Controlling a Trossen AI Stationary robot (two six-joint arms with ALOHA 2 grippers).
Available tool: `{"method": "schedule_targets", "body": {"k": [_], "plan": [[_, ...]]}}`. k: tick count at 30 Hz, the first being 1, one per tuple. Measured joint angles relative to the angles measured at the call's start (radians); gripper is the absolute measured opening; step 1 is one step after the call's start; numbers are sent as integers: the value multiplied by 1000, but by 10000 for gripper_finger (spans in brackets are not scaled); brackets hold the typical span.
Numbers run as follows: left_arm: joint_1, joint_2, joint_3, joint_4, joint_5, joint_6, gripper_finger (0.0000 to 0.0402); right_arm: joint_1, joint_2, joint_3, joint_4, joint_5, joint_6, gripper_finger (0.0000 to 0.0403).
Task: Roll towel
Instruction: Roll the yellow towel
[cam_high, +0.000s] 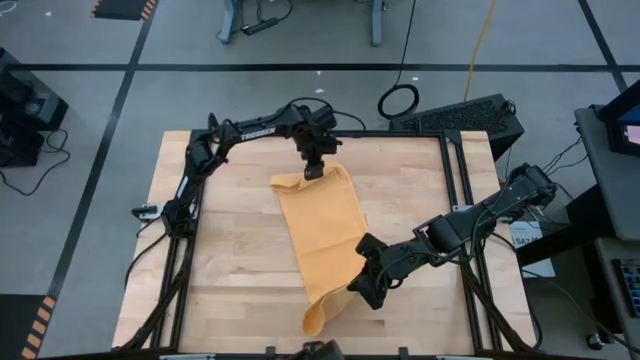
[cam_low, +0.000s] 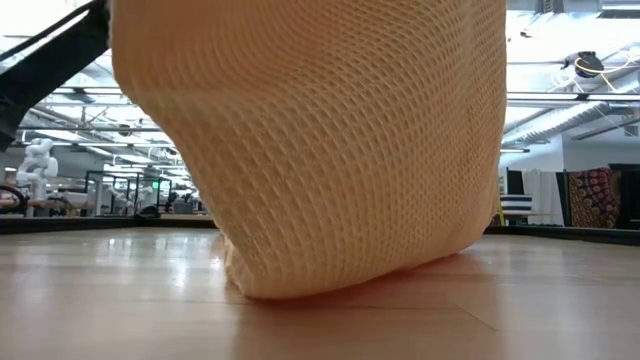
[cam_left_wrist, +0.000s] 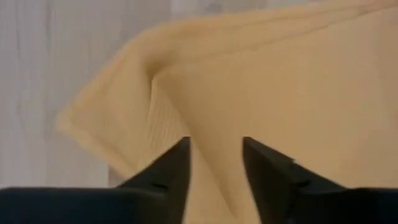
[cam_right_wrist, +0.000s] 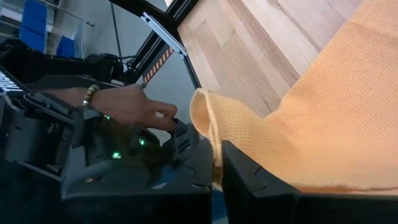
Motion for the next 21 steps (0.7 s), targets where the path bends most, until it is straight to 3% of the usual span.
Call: {"method": "schedule_targets", "body": {"k": [4,7,21], "plan": [[-2,0,0,64,-18,76,228,0,0,0,1,0,0,4],[6,17,0,82,-35,81,248,0,0,0,1,1,0,4],[42,91,0,35,-42,99,202,0,0,0,-1,50,14,4]]}}
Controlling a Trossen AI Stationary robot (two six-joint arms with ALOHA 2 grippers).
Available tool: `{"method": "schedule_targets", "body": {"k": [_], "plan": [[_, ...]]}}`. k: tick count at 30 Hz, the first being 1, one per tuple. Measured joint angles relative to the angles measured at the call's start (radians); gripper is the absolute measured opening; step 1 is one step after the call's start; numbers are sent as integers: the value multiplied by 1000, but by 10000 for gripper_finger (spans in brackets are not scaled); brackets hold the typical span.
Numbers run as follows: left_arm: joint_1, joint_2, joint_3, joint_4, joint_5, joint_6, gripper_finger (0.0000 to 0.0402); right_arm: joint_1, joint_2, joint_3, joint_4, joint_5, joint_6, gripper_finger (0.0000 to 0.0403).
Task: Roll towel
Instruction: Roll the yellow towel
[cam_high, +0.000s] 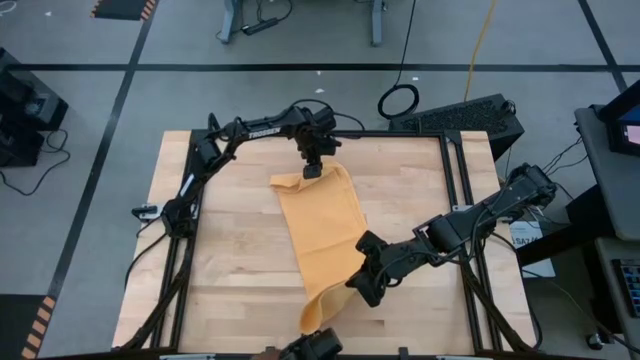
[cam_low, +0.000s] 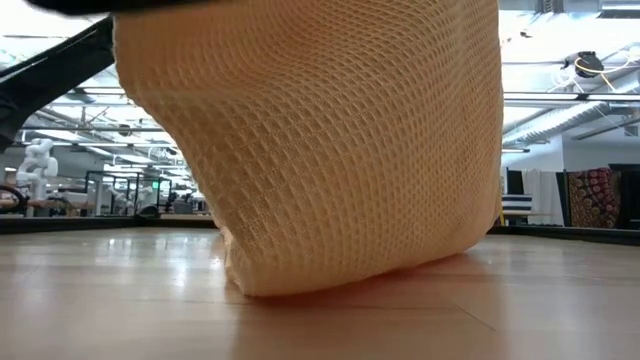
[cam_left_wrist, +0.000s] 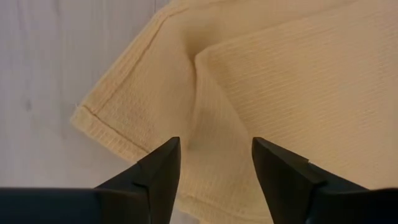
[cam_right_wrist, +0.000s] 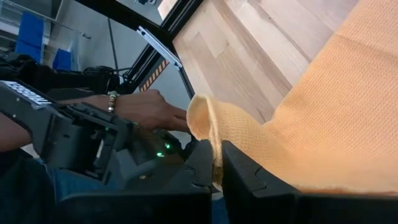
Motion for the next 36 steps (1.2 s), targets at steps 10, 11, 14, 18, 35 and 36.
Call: {"method": "schedule_targets", "body": {"k": [10,11,14,18,35,36], "plan": [[3,12,0,-4,-42,27,80,0,0,0,0,0,-21,4],[4,12,0,-8,-41,29,53,0,0,0,0,0,-23,4],[5,12,0,-17,-41,33,11,0,0,0,-1,0,-31,4],[5,8,0,-23,-45,41,6,0,0,0,-2,0,-40,4],[73,-36,0,-127,98,-229,56,0,0,0,-8,0,-31,4],[80,-36,0,-127,100,-231,70,0,0,0,-8,0,-31,4]]}}
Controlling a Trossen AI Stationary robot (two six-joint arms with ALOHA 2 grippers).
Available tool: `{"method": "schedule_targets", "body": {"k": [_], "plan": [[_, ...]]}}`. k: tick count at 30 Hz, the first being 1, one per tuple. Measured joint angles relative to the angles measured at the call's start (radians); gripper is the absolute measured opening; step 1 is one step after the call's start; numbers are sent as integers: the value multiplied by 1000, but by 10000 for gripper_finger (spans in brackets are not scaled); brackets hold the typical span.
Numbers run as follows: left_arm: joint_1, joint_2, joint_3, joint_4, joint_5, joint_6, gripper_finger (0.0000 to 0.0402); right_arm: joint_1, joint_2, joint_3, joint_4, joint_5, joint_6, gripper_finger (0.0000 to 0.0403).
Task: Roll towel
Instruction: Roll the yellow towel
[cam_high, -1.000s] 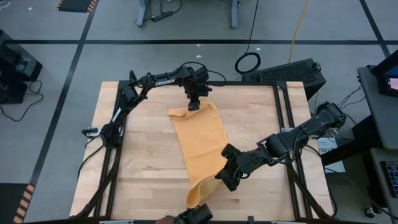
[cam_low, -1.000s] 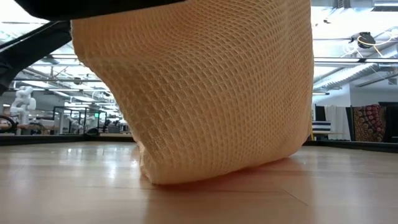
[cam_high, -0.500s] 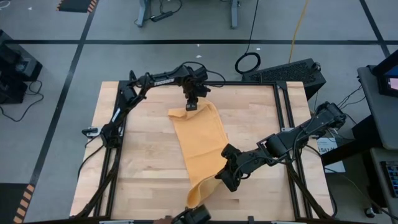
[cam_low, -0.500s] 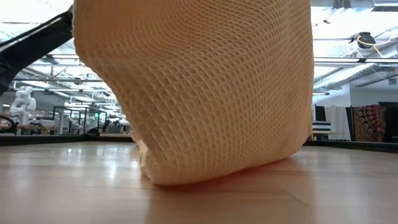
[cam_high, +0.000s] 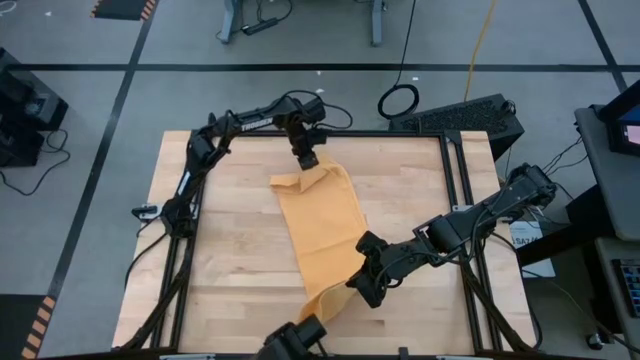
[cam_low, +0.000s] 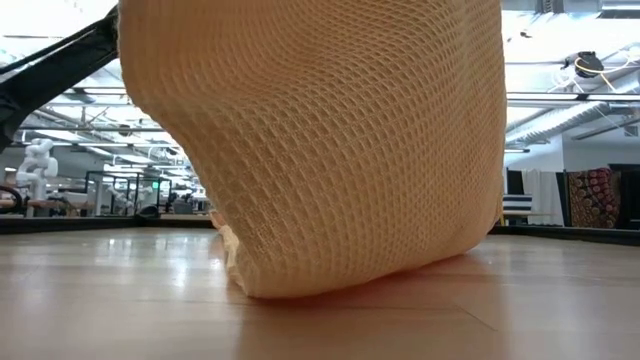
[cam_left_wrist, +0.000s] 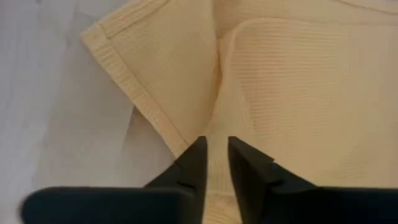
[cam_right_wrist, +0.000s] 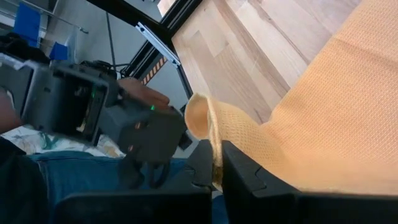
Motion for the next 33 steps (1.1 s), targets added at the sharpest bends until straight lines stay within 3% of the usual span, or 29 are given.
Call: {"method": "schedule_targets", "body": {"k": [9,18,26,33], "plan": [[70,0,0,-62,-15,-9,166,0,0,0,0,0,-1,4],[96,0,-30,-92,108,-40,201,0,0,0,-6,0,-12,4],[93,0,-94,-63,116,-183,253,0,0,0,-12,0,-16,4],[89,0,-98,-40,169,-190,263,0,0,0,-11,0,-16,4]]}}
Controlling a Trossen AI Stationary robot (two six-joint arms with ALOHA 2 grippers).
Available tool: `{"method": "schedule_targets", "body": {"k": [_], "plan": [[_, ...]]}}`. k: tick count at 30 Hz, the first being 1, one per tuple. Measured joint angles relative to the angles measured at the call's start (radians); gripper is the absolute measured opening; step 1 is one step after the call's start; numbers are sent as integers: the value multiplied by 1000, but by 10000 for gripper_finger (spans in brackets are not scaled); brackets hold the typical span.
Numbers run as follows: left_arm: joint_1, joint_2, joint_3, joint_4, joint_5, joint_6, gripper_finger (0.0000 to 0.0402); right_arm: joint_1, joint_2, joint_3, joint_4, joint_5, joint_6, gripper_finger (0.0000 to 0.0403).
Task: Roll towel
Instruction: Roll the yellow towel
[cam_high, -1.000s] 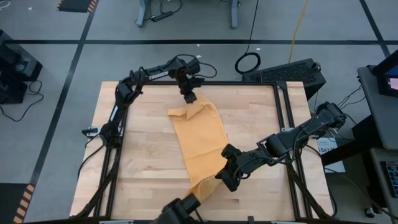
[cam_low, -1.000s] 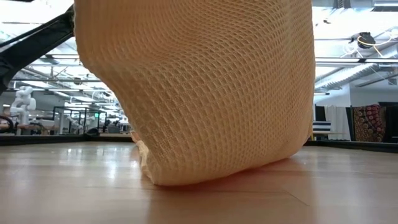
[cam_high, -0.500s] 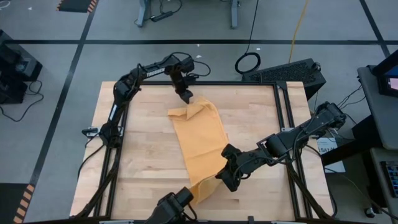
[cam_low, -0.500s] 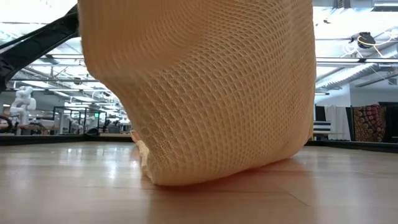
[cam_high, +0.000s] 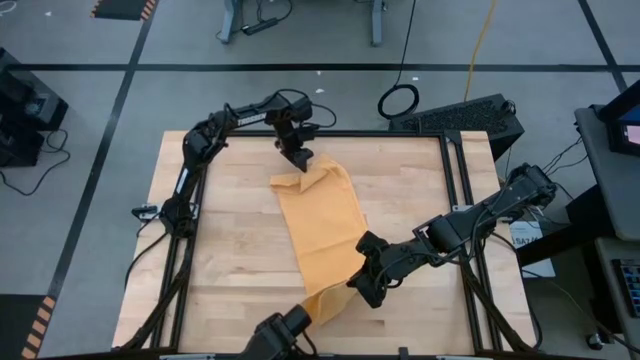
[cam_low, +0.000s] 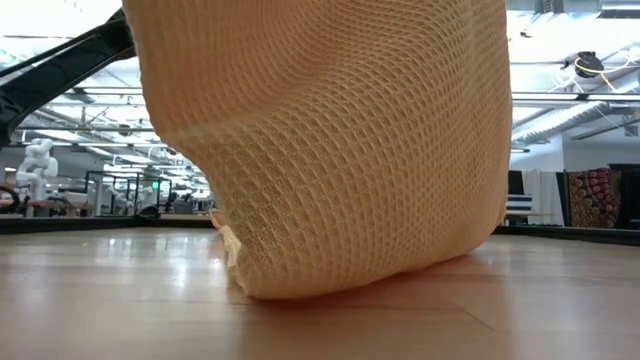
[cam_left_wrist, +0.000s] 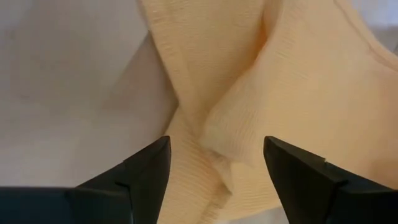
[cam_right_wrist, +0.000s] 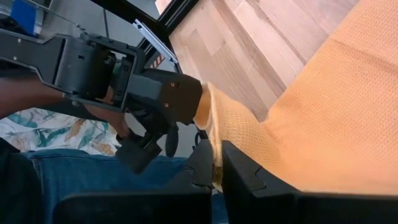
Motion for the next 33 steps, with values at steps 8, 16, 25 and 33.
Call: {"method": "schedule_targets", "body": {"k": [8,16,25,33], "plan": [[-20,0,-19,12,6,-5,263,0,0,0,1,0,2,4],[-21,0,-19,54,6,-104,221,0,0,0,1,0,6,4],[-22,0,-19,41,6,-103,147,0,0,0,-2,0,3,4],[-22,0,-19,41,4,-94,97,0,0,0,-6,0,-1,4]]}}
